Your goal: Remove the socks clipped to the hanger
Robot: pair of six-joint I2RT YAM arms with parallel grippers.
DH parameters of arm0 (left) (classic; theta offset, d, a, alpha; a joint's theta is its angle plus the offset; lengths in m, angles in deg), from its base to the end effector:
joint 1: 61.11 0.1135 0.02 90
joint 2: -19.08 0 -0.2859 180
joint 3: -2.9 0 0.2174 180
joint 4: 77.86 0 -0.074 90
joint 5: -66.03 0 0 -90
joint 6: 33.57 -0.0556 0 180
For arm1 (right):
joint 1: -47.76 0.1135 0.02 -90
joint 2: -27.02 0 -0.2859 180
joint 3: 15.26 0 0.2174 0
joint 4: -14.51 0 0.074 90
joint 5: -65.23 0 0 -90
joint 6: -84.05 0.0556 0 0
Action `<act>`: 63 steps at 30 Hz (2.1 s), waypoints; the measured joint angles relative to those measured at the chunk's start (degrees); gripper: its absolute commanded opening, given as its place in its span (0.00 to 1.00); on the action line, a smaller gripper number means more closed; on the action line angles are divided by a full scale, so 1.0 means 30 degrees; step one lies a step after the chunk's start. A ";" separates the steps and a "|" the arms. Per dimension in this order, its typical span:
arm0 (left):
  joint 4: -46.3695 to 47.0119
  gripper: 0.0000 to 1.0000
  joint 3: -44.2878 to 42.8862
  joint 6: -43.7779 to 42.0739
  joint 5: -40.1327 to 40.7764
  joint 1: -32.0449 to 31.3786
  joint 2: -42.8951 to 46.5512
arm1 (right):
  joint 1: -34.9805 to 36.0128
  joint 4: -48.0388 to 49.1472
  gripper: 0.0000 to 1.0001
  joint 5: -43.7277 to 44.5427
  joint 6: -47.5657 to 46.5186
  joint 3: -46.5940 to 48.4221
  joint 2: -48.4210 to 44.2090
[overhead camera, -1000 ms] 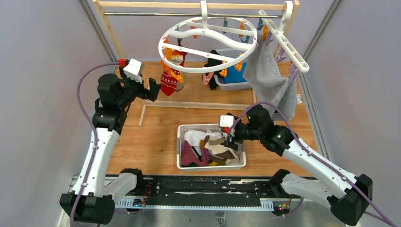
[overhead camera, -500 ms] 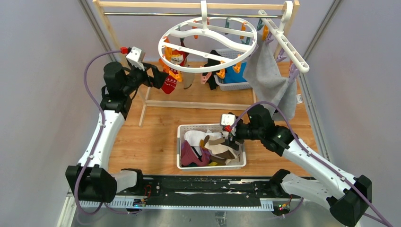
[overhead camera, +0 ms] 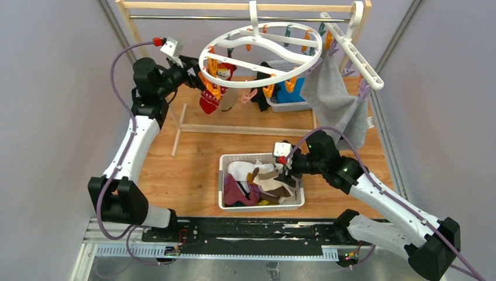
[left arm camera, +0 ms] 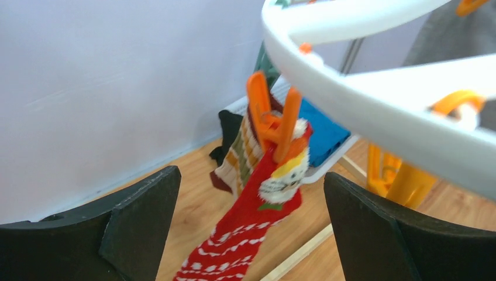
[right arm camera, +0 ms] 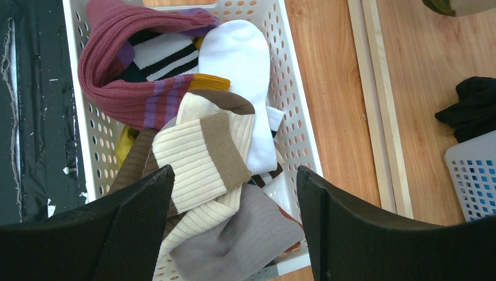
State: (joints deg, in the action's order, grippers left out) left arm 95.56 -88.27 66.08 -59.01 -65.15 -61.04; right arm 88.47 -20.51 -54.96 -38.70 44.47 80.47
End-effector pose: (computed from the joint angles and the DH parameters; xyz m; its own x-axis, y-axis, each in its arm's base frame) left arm 0.3005 -0.0532 0.4461 -0.0287 -0.1356 -0.9904 0.6328 0.7645 -0.1230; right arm 0.1128 0.1339 0.3083 0.1792 -0.4626 -0.8682 -0.9524 0.1395 -0.2710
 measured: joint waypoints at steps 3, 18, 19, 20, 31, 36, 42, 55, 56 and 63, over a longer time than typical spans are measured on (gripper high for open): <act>0.0306 0.96 -0.0219 0.0007 -0.0415 -0.0444 -0.0007 | 0.0000 0.0000 0.76 0.0007 -0.0029 -0.0109 0.0000; 0.1392 0.96 0.0765 0.0670 -0.0321 -0.1705 0.2557 | -0.0102 0.0044 0.76 0.0015 -0.0051 -0.0131 0.0000; 0.1428 0.96 0.0852 0.0721 -0.0321 -0.1814 0.2805 | -0.0109 0.0044 0.76 0.0015 -0.0051 -0.0131 0.0000; 0.1443 0.97 0.0918 0.0736 -0.0321 -0.1902 0.3024 | -0.0109 0.0044 0.76 0.0015 -0.0051 -0.0131 0.0000; 0.1625 0.97 0.2106 0.0947 -0.0415 -0.3147 0.4830 | -0.0117 0.0087 0.76 -0.0007 -0.0022 -0.0131 0.0073; 0.1668 0.95 0.2863 0.1100 -0.1166 -0.3402 0.5566 | -0.0117 0.0248 0.76 -0.0408 0.0189 -0.0007 0.0481; 0.1705 0.93 0.3417 0.1537 -0.2339 -0.3657 0.6091 | -0.0117 0.0175 0.76 -0.0678 0.0124 0.1574 0.1311; 0.1698 0.91 0.3657 0.3832 -0.2820 -0.5078 0.5901 | -0.0430 0.8415 0.77 -0.2586 0.6674 0.3351 0.3665; 0.1698 0.91 0.3657 0.3985 -0.2834 -0.5107 0.5901 | -0.0452 0.9428 0.77 -0.2769 0.7614 0.3351 0.4065; 0.1690 0.91 0.3657 0.4947 -0.2929 -0.5370 0.5901 | -0.0503 1.4069 0.75 -0.3621 1.1956 0.3381 0.6273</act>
State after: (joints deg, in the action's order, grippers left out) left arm 100.63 -77.30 80.92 -67.80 -81.25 -43.33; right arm 86.96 21.69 -65.83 -2.83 54.61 99.29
